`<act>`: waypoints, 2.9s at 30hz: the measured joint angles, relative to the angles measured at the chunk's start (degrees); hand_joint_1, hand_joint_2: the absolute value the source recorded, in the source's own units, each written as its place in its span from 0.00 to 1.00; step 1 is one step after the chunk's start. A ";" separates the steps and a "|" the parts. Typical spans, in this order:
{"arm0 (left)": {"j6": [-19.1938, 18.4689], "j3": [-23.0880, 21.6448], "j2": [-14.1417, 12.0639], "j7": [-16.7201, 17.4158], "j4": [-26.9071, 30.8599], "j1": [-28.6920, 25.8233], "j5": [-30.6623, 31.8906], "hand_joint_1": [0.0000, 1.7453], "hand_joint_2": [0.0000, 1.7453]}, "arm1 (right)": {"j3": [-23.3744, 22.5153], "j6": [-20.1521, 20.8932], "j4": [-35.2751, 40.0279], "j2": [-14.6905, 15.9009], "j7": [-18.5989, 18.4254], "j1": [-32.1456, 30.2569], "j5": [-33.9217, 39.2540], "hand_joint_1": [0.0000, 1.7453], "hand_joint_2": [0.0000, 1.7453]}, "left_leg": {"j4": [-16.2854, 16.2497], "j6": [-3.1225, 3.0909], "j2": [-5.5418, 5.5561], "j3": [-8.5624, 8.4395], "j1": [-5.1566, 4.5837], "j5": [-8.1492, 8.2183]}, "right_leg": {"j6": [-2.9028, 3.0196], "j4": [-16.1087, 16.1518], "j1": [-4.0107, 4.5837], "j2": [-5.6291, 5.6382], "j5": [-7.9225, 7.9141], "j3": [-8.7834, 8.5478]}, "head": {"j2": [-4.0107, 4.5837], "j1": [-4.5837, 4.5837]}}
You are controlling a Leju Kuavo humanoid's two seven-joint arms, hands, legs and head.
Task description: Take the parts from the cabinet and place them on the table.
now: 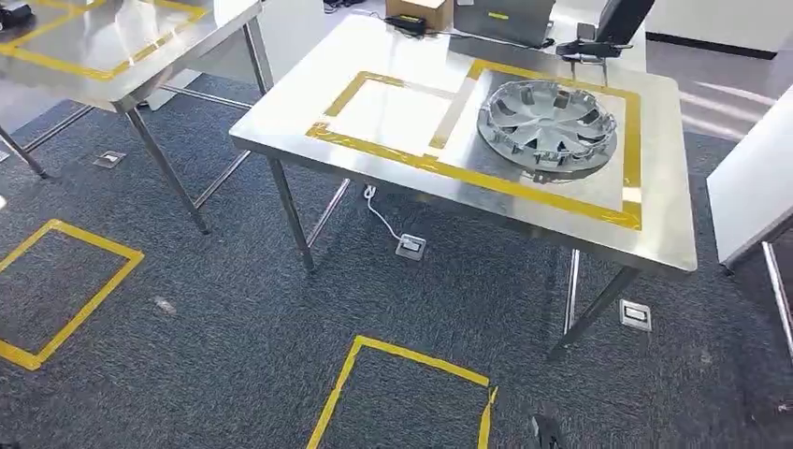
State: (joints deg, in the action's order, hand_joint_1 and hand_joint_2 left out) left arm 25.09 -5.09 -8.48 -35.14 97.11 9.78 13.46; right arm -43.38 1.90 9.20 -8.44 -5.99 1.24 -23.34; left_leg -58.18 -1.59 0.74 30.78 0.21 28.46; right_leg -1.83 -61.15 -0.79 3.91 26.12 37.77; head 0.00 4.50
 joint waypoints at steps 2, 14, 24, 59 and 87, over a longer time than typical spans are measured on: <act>-0.02 0.00 -0.02 0.02 -0.26 -0.07 0.00 1.00 1.00 | 0.00 -0.02 0.00 0.07 0.02 0.27 0.00 0.00 0.00 | -0.09 -0.29 -1.61 0.40 -0.38 -0.13 | -0.26 -9.07 0.07 -2.83 5.04 4.04 | 0.00 0.07; 0.00 -0.02 -0.28 0.30 -1.14 0.46 -0.24 1.00 1.00 | 0.00 0.00 0.02 0.20 0.00 0.16 -0.02 0.00 0.00 | -0.83 1.71 -7.48 0.56 -0.89 0.84 | 2.53 2.95 0.25 -5.21 -0.37 -3.61 | 0.00 0.09; 0.07 -0.02 -0.65 1.03 -1.57 0.10 -0.35 1.00 1.00 | 0.00 0.13 0.02 0.20 0.05 0.44 -0.26 0.00 0.00 | -1.25 3.58 4.37 0.39 1.29 0.59 | 1.87 2.55 -0.46 1.48 -1.12 -2.88 | 0.00 -0.43; 0.24 0.28 -1.16 1.11 -1.44 -0.70 -0.33 1.00 1.00 | -0.02 0.07 0.00 0.24 0.02 0.22 -0.20 0.00 0.00 | -0.83 2.39 0.26 1.11 0.56 -0.18 | 3.10 2.20 -0.03 -1.04 -0.81 -2.76 | 0.00 -0.11; 1.33 0.22 -0.39 0.68 -0.63 -0.50 0.20 1.00 1.00 | -0.05 -0.15 0.02 0.15 0.02 0.68 -0.35 0.00 0.00 | -9.01 3.74 -1.01 7.01 0.55 -0.49 | 2.97 2.85 -0.25 -3.28 1.89 -6.21 | 0.00 -0.11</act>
State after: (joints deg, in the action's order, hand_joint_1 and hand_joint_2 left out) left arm 26.42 -4.87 -8.87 -34.47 96.48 9.28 13.66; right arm -43.43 1.75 9.22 -8.28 -5.97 1.93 -23.69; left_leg -67.18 2.15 -0.27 37.79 0.76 27.97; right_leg 1.14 -58.30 -1.04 0.63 28.01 31.56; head 0.00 4.39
